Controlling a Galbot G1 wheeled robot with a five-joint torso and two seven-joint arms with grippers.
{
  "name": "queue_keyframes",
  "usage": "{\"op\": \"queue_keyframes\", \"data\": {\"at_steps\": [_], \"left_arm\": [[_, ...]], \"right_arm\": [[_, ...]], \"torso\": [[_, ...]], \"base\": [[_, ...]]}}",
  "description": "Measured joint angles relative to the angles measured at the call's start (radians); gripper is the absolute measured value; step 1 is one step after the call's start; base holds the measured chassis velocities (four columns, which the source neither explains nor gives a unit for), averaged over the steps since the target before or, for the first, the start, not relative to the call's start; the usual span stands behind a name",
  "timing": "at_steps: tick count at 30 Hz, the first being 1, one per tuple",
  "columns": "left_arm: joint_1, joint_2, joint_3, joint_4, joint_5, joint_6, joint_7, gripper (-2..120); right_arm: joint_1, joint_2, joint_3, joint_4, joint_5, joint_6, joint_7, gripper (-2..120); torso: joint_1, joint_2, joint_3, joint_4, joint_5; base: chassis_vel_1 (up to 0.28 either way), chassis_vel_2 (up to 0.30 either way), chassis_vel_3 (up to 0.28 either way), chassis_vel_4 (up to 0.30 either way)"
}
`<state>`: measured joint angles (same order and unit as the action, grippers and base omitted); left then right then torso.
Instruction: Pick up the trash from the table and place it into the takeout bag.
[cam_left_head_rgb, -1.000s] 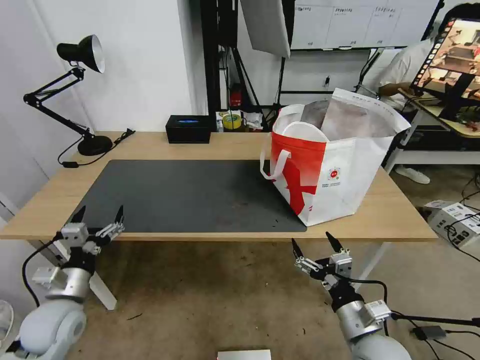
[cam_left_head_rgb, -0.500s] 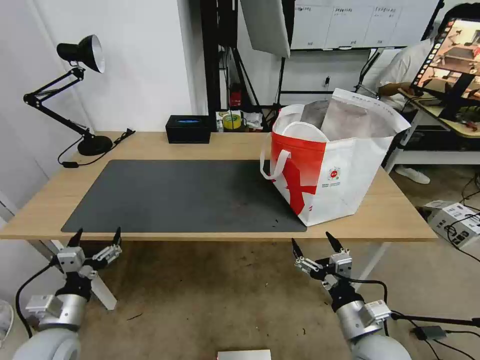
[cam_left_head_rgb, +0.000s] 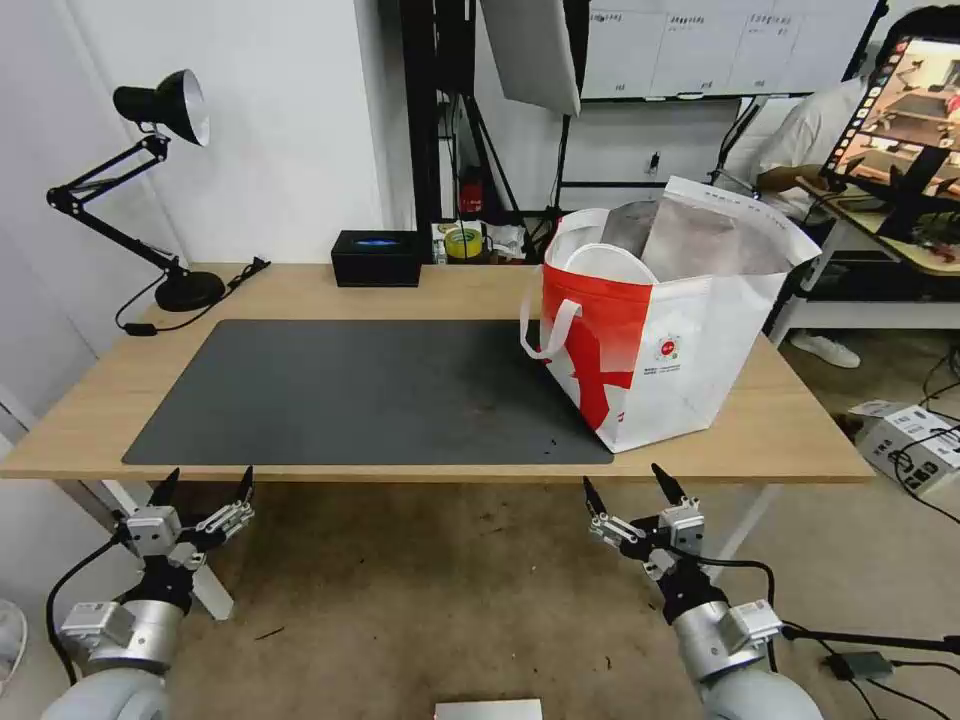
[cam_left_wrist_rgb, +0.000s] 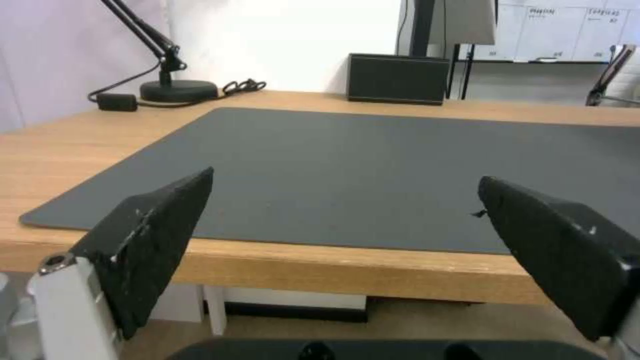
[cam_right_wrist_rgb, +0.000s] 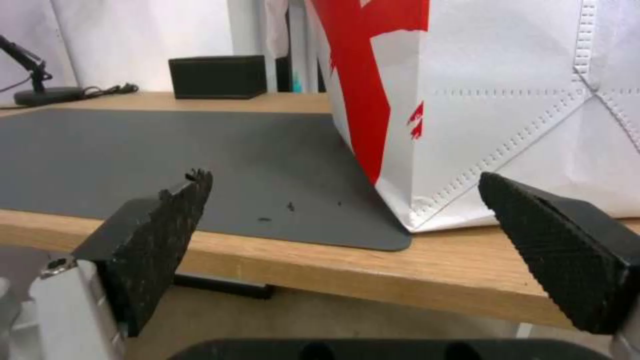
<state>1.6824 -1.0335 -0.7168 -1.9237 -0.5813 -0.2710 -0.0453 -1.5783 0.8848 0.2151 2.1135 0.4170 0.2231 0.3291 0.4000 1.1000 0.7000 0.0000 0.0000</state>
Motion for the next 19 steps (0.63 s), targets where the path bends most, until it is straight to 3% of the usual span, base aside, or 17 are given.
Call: {"op": "queue_keyframes", "data": {"at_steps": [19], "left_arm": [[-0.002,0.002,0.001,0.001,-0.001,0.001,-0.001,100]], "right_arm": [[0.0,0.0,0.0,0.0,0.0,0.0,0.0,100]], "torso": [[0.0,0.0,0.0,0.0001,-0.0001]], "base": [[0.0,0.0,0.0,0.0]]}}
